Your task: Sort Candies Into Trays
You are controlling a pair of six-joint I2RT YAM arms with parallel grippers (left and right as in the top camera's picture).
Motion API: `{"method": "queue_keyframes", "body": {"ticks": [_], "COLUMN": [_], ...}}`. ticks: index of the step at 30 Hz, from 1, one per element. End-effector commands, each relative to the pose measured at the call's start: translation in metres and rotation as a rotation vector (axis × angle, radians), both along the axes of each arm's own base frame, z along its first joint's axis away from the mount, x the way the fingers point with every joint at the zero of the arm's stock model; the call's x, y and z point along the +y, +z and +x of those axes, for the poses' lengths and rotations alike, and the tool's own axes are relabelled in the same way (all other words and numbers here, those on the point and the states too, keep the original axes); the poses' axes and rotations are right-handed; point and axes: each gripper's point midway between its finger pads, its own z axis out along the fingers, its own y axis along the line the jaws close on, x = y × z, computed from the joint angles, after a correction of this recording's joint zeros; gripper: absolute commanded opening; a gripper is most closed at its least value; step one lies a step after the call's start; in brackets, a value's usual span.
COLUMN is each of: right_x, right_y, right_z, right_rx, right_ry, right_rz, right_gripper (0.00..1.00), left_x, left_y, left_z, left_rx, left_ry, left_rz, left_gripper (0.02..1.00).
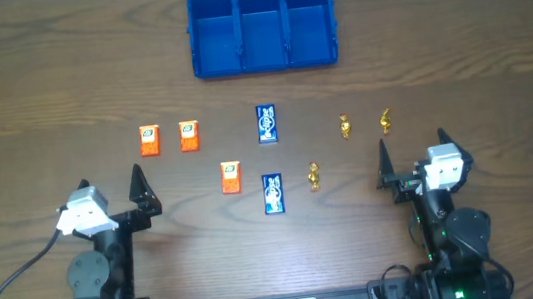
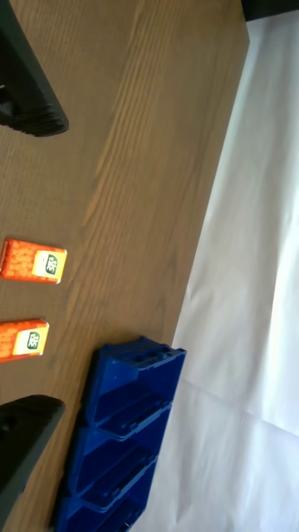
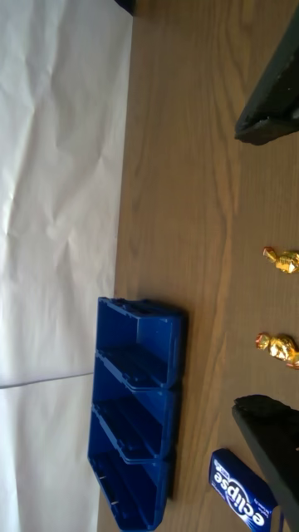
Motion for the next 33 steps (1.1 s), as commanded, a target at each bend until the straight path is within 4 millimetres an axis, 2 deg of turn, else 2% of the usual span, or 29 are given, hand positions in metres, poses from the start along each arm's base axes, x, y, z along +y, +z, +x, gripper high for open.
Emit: {"method": "queue_keyframes", "body": {"ticks": [1, 20, 21, 23, 25, 26, 28, 30, 32, 33], "right_x": [-0.001, -0.001, -0.001, -0.001, -0.001, -0.001, -0.001, -0.001, -0.001, -0.001], "right_y": [-0.002, -0.002, -0.002, -0.002, -0.002, -0.002, -0.002, -0.002, -0.002, -0.002], "right_z": [0.0, 0.0, 0.0, 0.0, 0.0, 0.0, 0.0, 0.0, 0.0, 0.0], "right_rx": [0.002, 0.002, 0.002, 0.002, 0.002, 0.002, 0.002, 0.002, 0.002, 0.002], "right_ry": [-0.008, -0.008, -0.008, -0.008, -0.008, -0.008, -0.008, -0.008, -0.008, -0.008], "right_rz": [-0.016, -0.016, -0.016, -0.016, -0.016, -0.016, -0.016, -0.016, -0.016, -0.016], "right_gripper": [0.998, 0.998, 0.998, 0.998, 0.998, 0.998, 0.998, 0.998, 0.998, 0.998], "left_x": [0.002, 0.002, 0.002, 0.001, 0.002, 0.003, 0.002, 0.0, -0.001, -0.001], "left_y": [-0.018, -0.019, -0.017, 0.003, 0.019, 0.029, 0.031, 0.021, 0.002, -0.015], "left_z": [-0.001, -0.001, -0.001, -0.001, 0.0, 0.007, 0.018, 0.034, 0.053, 0.068], "left_rx": [0.052, 0.054, 0.049, 0.038, 0.125, 0.236, 0.362, 0.505, 0.624, 0.711], "left_ry": [0.008, 0.01, 0.013, 0.008, 0.009, 0.009, 0.001, -0.01, -0.017, -0.028], "left_rz": [0.006, 0.007, -0.003, -0.013, 0.014, 0.042, 0.061, 0.068, 0.076, 0.093], "left_gripper": [0.998, 0.998, 0.998, 0.998, 1.0, 0.996, 1.0, 1.0, 0.996, 0.998]}}
